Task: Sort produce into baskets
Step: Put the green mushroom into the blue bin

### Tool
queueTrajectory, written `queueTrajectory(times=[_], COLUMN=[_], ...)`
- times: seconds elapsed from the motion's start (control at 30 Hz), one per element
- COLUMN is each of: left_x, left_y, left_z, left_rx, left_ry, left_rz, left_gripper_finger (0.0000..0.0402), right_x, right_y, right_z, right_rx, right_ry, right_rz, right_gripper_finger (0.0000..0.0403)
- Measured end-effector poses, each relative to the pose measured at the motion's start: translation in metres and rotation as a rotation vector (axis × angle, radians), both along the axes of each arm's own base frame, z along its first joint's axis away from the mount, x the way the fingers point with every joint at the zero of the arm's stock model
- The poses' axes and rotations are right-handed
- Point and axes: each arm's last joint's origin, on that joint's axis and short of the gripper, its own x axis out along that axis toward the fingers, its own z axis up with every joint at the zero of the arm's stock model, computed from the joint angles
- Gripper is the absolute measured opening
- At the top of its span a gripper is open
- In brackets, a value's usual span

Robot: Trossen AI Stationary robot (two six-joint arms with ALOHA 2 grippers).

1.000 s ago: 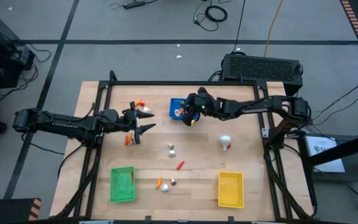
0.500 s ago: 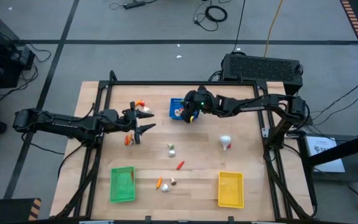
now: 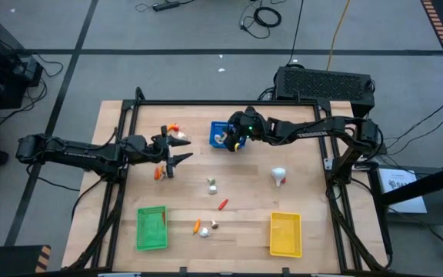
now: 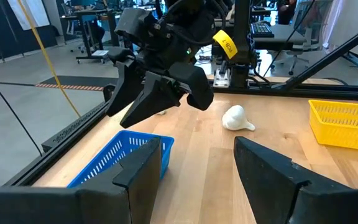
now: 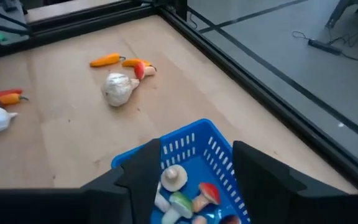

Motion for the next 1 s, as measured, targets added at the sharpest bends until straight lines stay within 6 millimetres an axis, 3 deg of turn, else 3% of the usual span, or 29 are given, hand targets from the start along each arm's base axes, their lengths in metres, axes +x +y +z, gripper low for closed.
queueTrajectory(times=[0.2, 0.5, 0.67, 0.83, 1.0], left_x=[0.0, 0.0, 0.0, 0.0, 0.0], left_y=[0.0, 0.0, 0.0, 0.0, 0.0], left_z=[0.0, 0.0, 0.0, 0.0, 0.0], left_rx=[0.007, 0.007, 0.007, 0.006, 0.006], left_ry=[0.001, 0.001, -0.001, 0.0, 0.003], left_rz=[-0.001, 0.0, 0.0, 0.0, 0.0], left_gripper_finger=[0.0209, 0.0209, 0.0209, 0.0209, 0.0209], right_x=[0.009, 0.025, 0.038, 0.054, 0.076], right_y=[0.02, 0.089, 0.104, 0.115, 0.125], right_z=[0.004, -0.011, -0.032, -0.064, -0.073], right_rx=[0.129, 0.052, 0.026, 0.048, 0.044], right_ry=[-0.09, -0.024, -0.051, -0.041, -0.006], right_rz=[0.222, 0.481, 0.397, 0.417, 0.445], right_gripper_finger=[0.0193, 0.0192, 0.0192, 0.0192, 0.0192])
